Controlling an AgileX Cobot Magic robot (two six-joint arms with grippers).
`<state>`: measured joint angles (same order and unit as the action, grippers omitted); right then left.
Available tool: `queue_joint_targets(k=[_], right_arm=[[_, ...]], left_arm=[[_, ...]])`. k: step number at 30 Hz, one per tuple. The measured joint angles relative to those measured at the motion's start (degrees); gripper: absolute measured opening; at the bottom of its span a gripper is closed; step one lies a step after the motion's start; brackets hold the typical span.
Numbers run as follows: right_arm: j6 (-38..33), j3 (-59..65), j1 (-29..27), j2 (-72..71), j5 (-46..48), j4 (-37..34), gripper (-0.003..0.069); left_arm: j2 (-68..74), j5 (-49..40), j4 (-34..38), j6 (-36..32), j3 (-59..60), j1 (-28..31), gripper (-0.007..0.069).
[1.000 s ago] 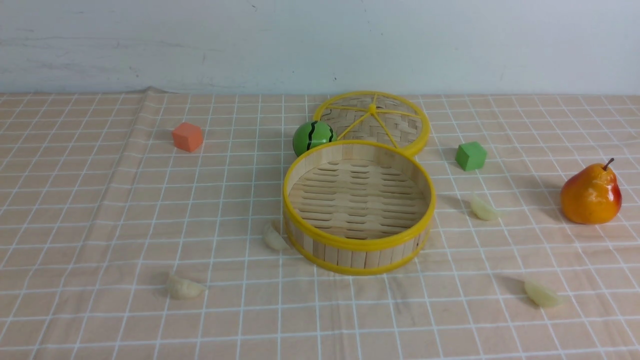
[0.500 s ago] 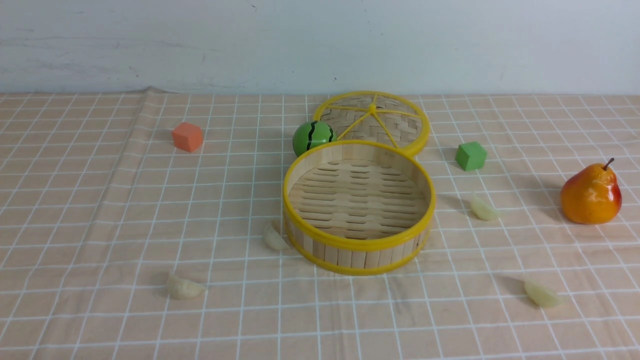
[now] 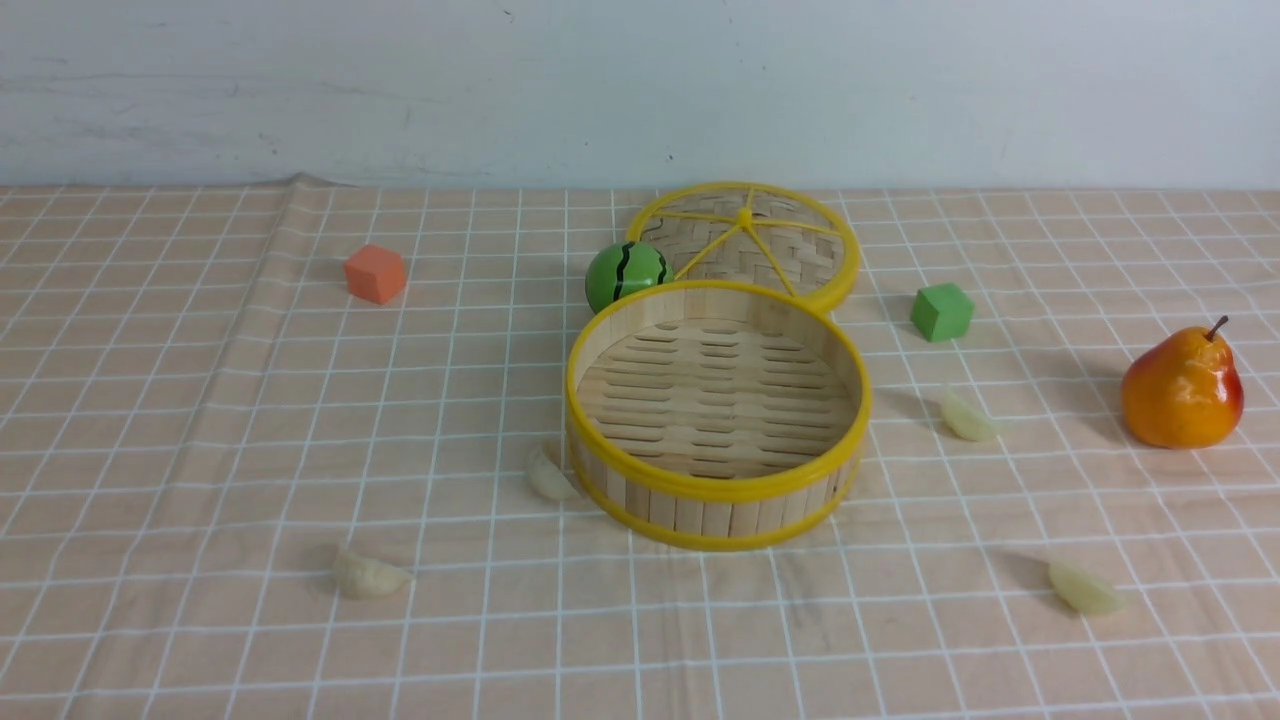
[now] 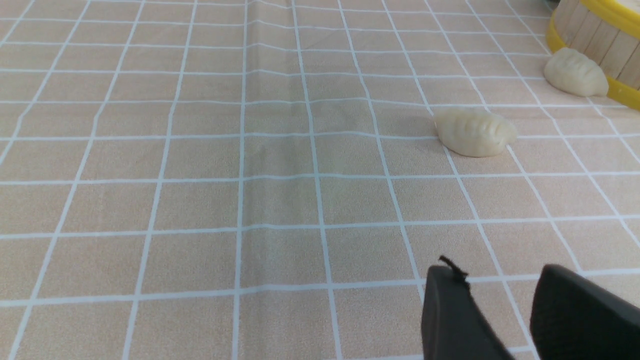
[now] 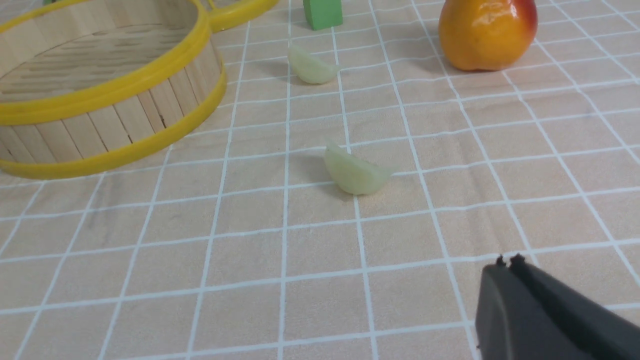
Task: Put the dumplings into the steamer on the table with the brown tablecloth.
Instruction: 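Reach for and grasp a dumpling on the table with the left gripper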
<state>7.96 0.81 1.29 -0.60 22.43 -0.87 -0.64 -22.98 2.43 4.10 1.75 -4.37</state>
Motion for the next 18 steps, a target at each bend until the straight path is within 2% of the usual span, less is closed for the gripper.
queue_joint_targets(k=[4,7,11,12,13,16,17,18], right_arm=[[-0.11,0.00,0.00,0.00,-0.17,3.11,-0.0020],[-0.18,0.00,0.00,0.00,-0.22,6.09,-0.0019],[-0.22,0.48,0.00,0.00,-3.32,12.39,-0.0017],[-0.22,0.53,0.00,0.00,-3.69,13.24,-0.0017],[-0.22,0.68,0.00,0.00,-7.79,16.38,-0.0016],[-0.22,0.68,0.00,0.00,-14.62,20.05,-0.0015],[-0.22,0.68,0.00,0.00,-21.41,21.45,-0.0014],[-0.22,0.68,0.00,0.00,-22.43,21.45,-0.0013]], left_arm=[[0.00,1.38,0.07,0.05,0.00,0.00,0.0238],[0.00,6.12,1.53,0.70,0.05,0.00,0.0238],[0.00,18.76,1.87,1.12,0.05,0.00,0.0238],[0.00,19.66,1.87,1.17,0.05,0.00,0.0238],[0.00,28.01,1.87,1.28,0.05,0.00,0.0238],[0.00,36.92,1.87,1.35,0.05,0.00,0.0238],[0.00,43.91,1.87,1.39,0.05,0.00,0.0238],[0.00,44.62,1.87,1.39,0.05,0.00,0.0238]])
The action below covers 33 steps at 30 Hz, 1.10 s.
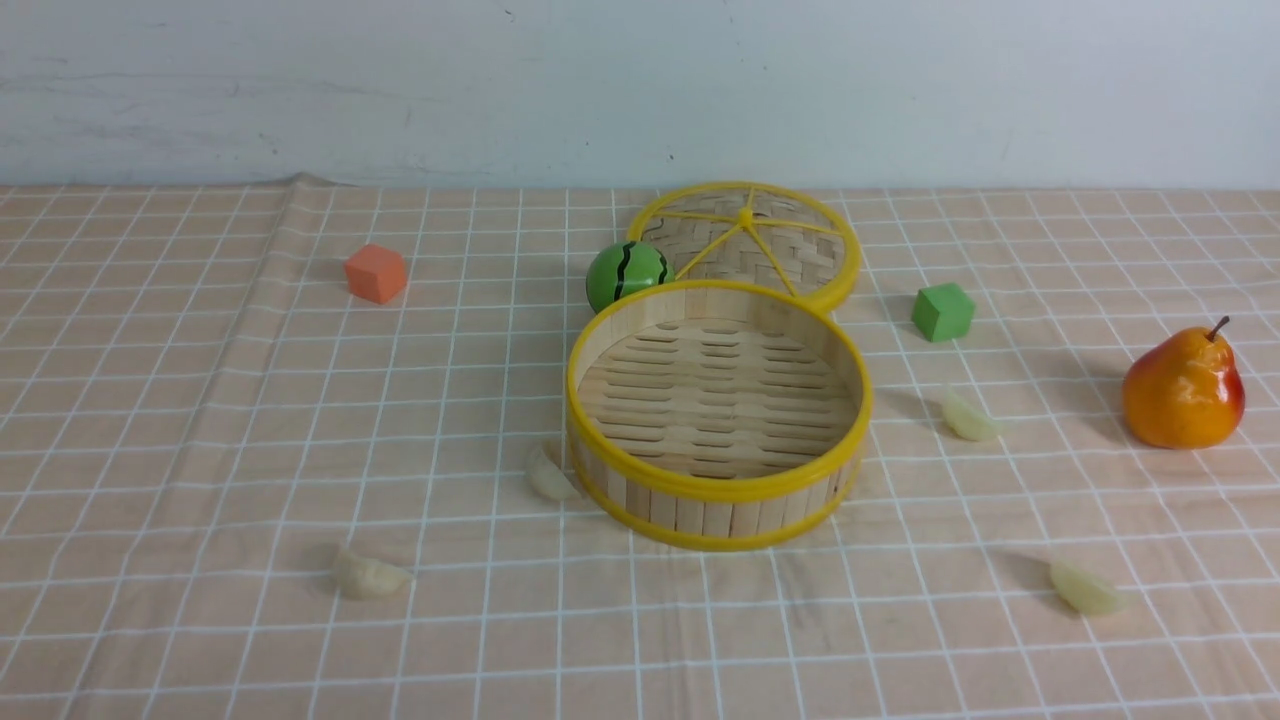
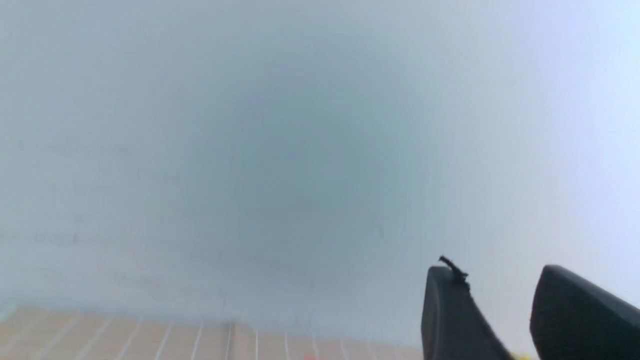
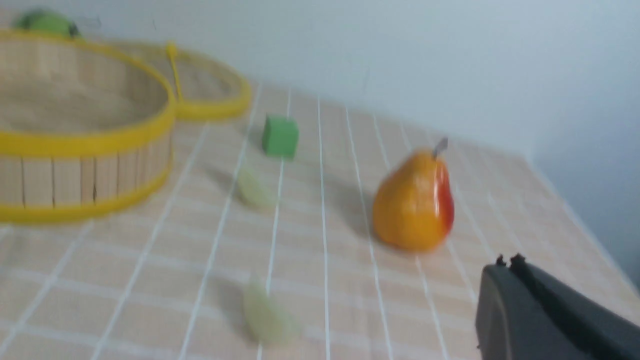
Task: Put the dumplings into the steamer on the table with the brown tablecloth.
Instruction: 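Reach for and grasp a dumpling on the table with the left gripper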
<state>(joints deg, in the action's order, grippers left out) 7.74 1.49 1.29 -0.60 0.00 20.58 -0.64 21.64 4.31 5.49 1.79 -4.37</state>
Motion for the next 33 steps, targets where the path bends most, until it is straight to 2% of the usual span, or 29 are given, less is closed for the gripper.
queue_joint_targets(k=[1,5,7,8,9,10,11,12,14,17,20,21,23,26,27,29,30,33], right_arm=[[0.48,0.00,0.00,0.00,-6.15,0.65,-0.0011],[6.92,0.00,0.00,0.00,-21.29,1.23,-0.0010],[9.47,0.00,0.00,0.00,-25.22,1.51,-0.0010],[11.08,0.00,0.00,0.00,-26.83,1.98,-0.0010],[11.08,0.00,0.00,0.00,-26.92,2.07,-0.0010],[12.25,0.00,0.00,0.00,-27.08,2.32,-0.0009],[12.35,0.00,0.00,0.00,-27.08,2.32,-0.0009],[12.72,0.00,0.00,0.00,-27.08,2.26,-0.0006],[12.85,-0.18,0.00,0.00,-27.07,1.97,-0.0005],[12.85,-1.97,0.00,1.89,-26.93,1.36,-0.0004],[12.90,-4.59,0.00,4.98,-26.87,0.42,-0.0002],[12.91,-6.17,0.00,7.58,-25.77,-1.26,-0.0002],[12.91,-8.72,0.00,11.05,-22.16,-3.90,-0.0002],[12.91,-13.05,0.00,18.45,-9.91,-7.28,0.0000],[12.91,-13.33,0.00,18.92,-9.91,-7.38,0.0000],[12.91,-15.50,0.00,23.08,-1.25,-8.05,0.0001],[12.91,-17.95,0.00,26.50,5.62,-8.30,0.0001],[12.91,-23.23,0.00,32.91,17.89,-8.50,0.0001]], left_arm=[[0.00,5.51,0.00,0.00,0.00,0.00,0.0238],[0.00,14.16,0.07,3.73,0.00,0.00,0.0238],[0.00,17.91,0.63,11.44,0.00,0.00,0.0238],[0.00,21.76,1.18,18.78,0.00,0.00,0.0238],[0.00,21.76,1.26,20.09,0.00,0.00,0.0238],[0.00,25.05,1.89,30.79,-0.14,0.00,0.0238],[0.00,25.12,1.89,30.79,-0.14,0.00,0.0238],[0.00,23.55,2.00,36.82,-1.80,0.00,0.0238],[0.21,19.40,1.43,38.59,-4.95,0.00,0.0238],[4.52,9.19,-2.82,38.02,-13.16,0.00,0.0238],[11.08,-2.26,-10.40,35.96,-20.13,0.00,0.0238],[16.32,-8.02,-16.14,34.82,-23.13,0.00,0.0238],[22.66,-13.88,-21.65,34.28,-24.75,0.00,0.0238],[34.41,-16.31,-25.13,34.24,-24.91,0.00,0.0238],[35.09,-16.20,-25.14,34.41,-24.88,0.00,0.0238],[40.41,-15.21,-25.08,35.65,-24.98,0.00,0.0238],[44.75,-14.70,-24.49,38.88,-25.45,0.00,0.0238],[52.42,-17.84,-24.39,47.60,-27.48,-0.15,0.0238]])
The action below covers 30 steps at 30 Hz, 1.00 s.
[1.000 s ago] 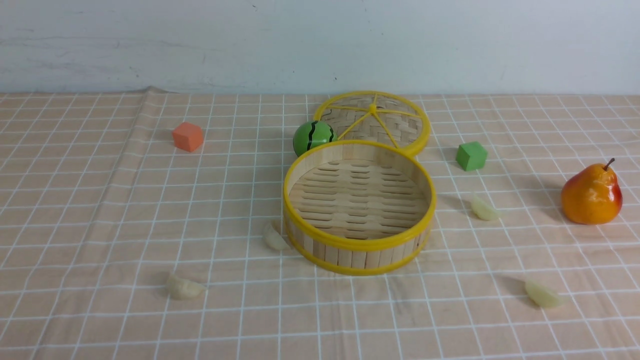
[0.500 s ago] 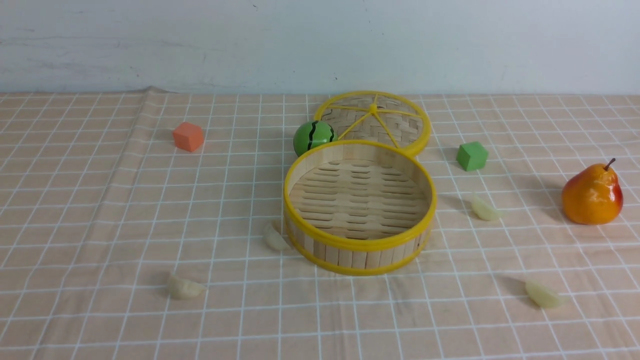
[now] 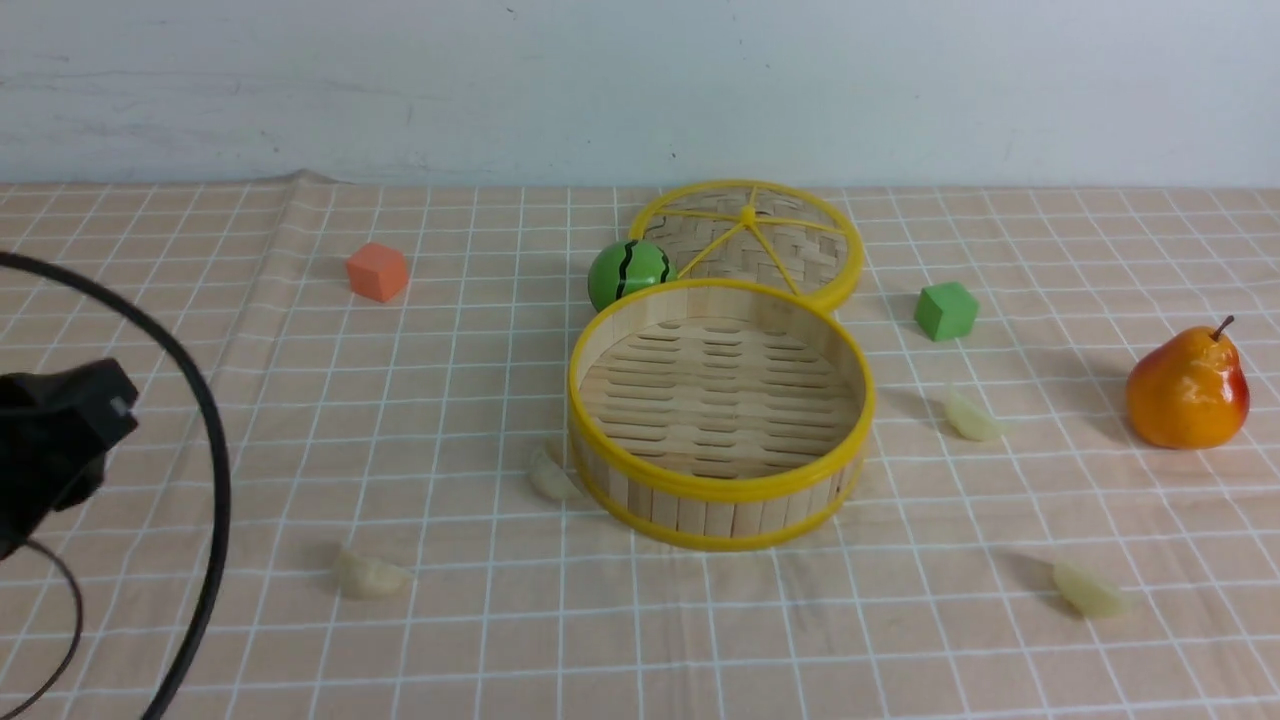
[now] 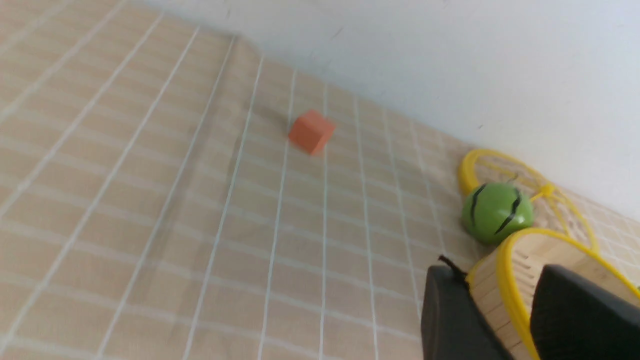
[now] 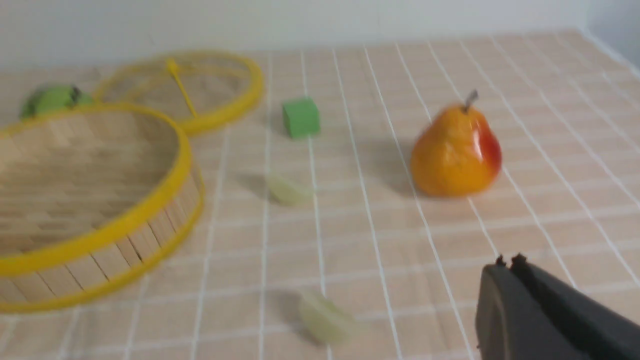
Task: Put the dumplings into the steamer on the table with the brown tablecloth.
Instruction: 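Reach for and grasp a dumpling on the table with the left gripper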
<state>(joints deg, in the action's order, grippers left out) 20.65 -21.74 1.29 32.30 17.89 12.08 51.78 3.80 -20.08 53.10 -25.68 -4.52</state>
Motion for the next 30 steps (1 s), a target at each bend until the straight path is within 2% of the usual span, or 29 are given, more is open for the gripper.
queue_joint_targets(k=[3,6,9,12,18,22,26,30], right_arm=[[-0.05,-4.89,0.00,6.34,8.11,-0.24,0.0003],[-0.97,-7.54,0.00,12.40,10.63,-3.30,0.0003],[-3.95,-8.47,0.00,17.71,9.64,-10.88,0.0005],[-10.46,-8.98,0.12,21.32,9.37,-20.93,0.0008],[-31.32,-9.34,5.26,24.01,8.58,-37.10,0.0011],[-43.22,-9.41,8.02,25.70,8.58,-45.36,0.0013],[-48.01,-9.41,8.19,27.69,8.69,-50.51,0.0013],[-51.66,-9.41,8.19,29.87,9.92,-55.06,0.0013]], left_arm=[[5.83,-9.43,-2.62,4.74,-4.20,-2.35,0.0238],[10.32,-21.55,-5.23,4.85,-10.17,-7.43,0.0238],[14.68,-32.31,-5.70,3.70,-15.31,-12.74,0.0238],[18.87,-37.50,-5.88,3.18,-17.65,-16.02,0.0238],[28.53,-35.68,-5.56,4.29,-18.99,-16.57,0.0238],[35.23,-34.58,0.90,4.93,-25.27,-17.06,0.0238],[39.40,-33.59,4.37,-0.26,-31.88,-18.01,0.0238],[45.73,-27.50,5.07,-7.77,-37.41,-18.29,0.0238]])
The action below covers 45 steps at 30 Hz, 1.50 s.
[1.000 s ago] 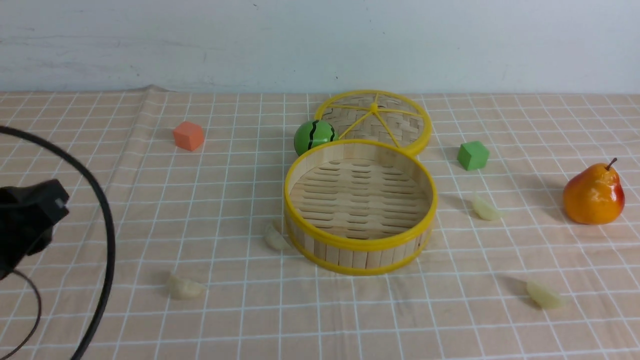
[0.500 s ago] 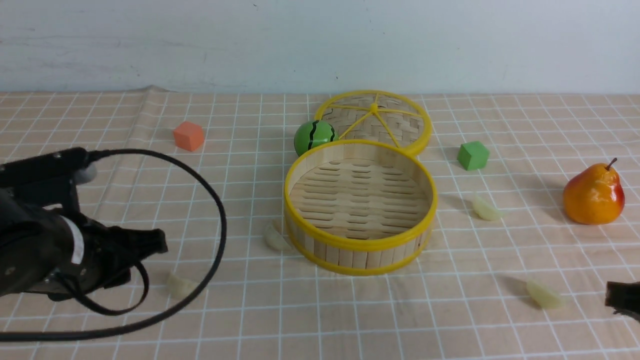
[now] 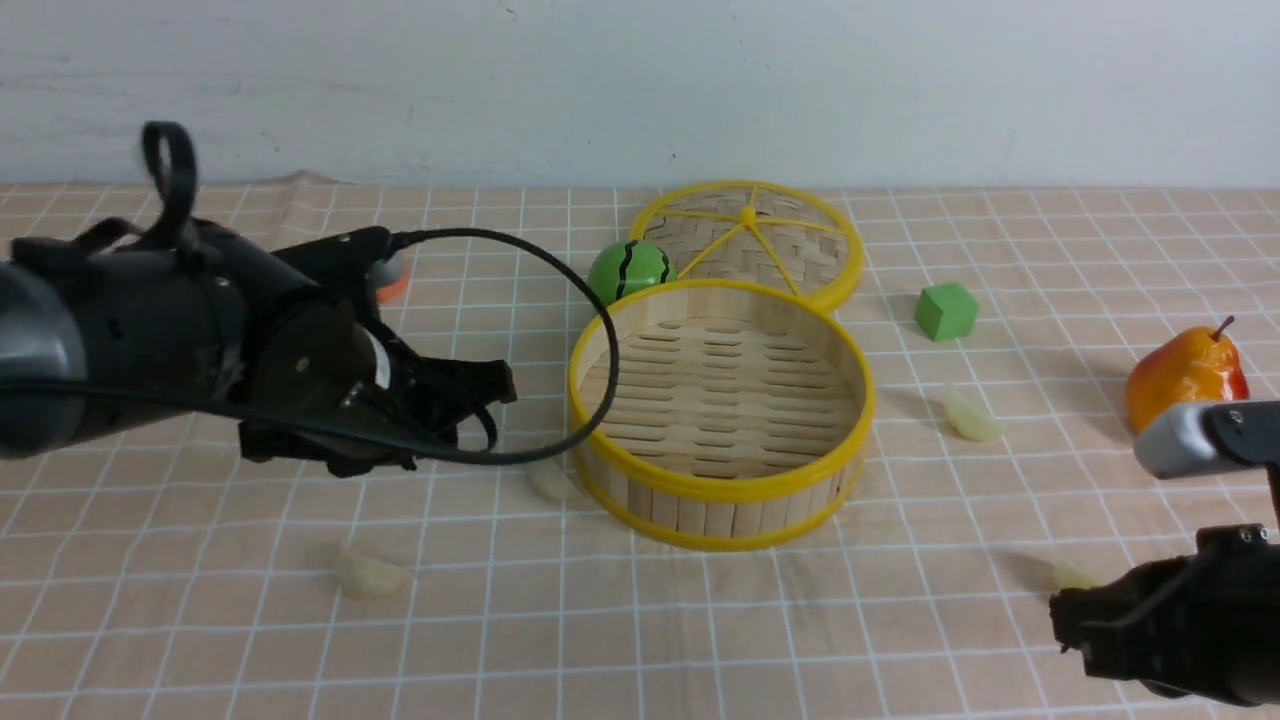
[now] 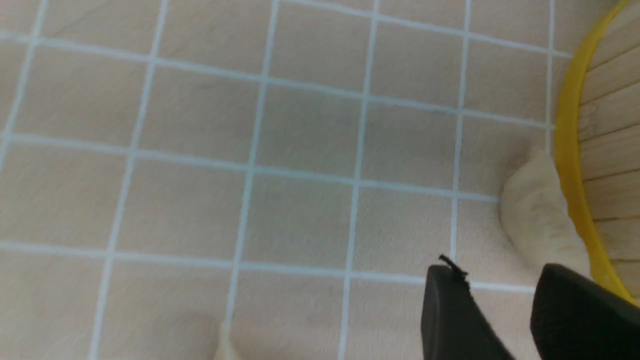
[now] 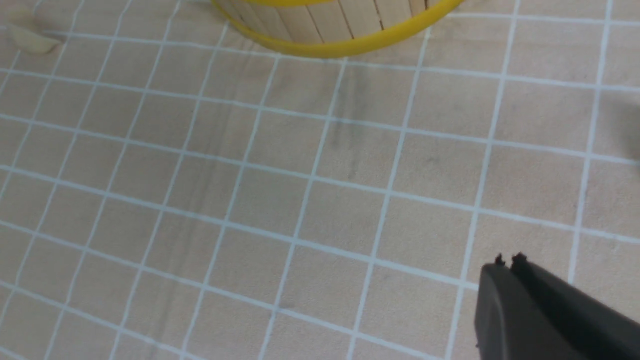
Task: Put the dumplings into the steamer on the table with the brown tablecloth.
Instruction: 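Reach for and grasp a dumpling on the table with the left gripper, then place the dumpling into the bamboo steamer basket with the left gripper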
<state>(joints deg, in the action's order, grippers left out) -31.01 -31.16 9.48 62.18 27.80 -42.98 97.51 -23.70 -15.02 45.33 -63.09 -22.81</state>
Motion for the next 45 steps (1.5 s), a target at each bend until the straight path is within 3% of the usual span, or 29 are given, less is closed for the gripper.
queue_joint_targets(k=[10,17,21,27,30,31,38,45], right_arm=[[-0.49,0.00,0.00,0.29,0.06,-1.29,0.0014],[-0.66,0.00,0.00,0.29,-0.07,-1.65,0.0021],[-0.71,0.00,0.00,0.29,-0.07,-2.41,0.0024],[-0.71,0.00,0.00,0.29,-0.07,-2.93,0.0032],[-0.71,0.00,0.00,0.29,-0.07,-2.99,0.0034],[-0.71,0.00,0.00,0.29,-0.13,-2.99,0.0035],[-0.71,0.00,0.00,0.29,-0.77,-3.18,0.0043],[-0.71,0.00,0.00,0.90,-1.54,-3.18,0.0053]], left_arm=[[9.39,5.37,2.70,-1.23,-5.56,-1.22,0.0257],[13.69,5.66,2.82,-6.20,-10.01,-2.55,0.0423],[16.75,4.81,2.89,-6.50,-10.17,-2.55,0.0440],[17.36,4.19,1.91,-6.65,-10.50,-2.60,0.0335],[17.30,3.73,1.20,-6.65,-10.75,-2.60,0.0179],[17.08,3.17,1.06,-6.65,-10.99,-2.60,0.0164],[11.01,-0.21,1.31,-7.90,-16.64,-3.09,0.0170],[12.99,4.50,1.26,-23.32,-25.95,-8.05,0.0170]])
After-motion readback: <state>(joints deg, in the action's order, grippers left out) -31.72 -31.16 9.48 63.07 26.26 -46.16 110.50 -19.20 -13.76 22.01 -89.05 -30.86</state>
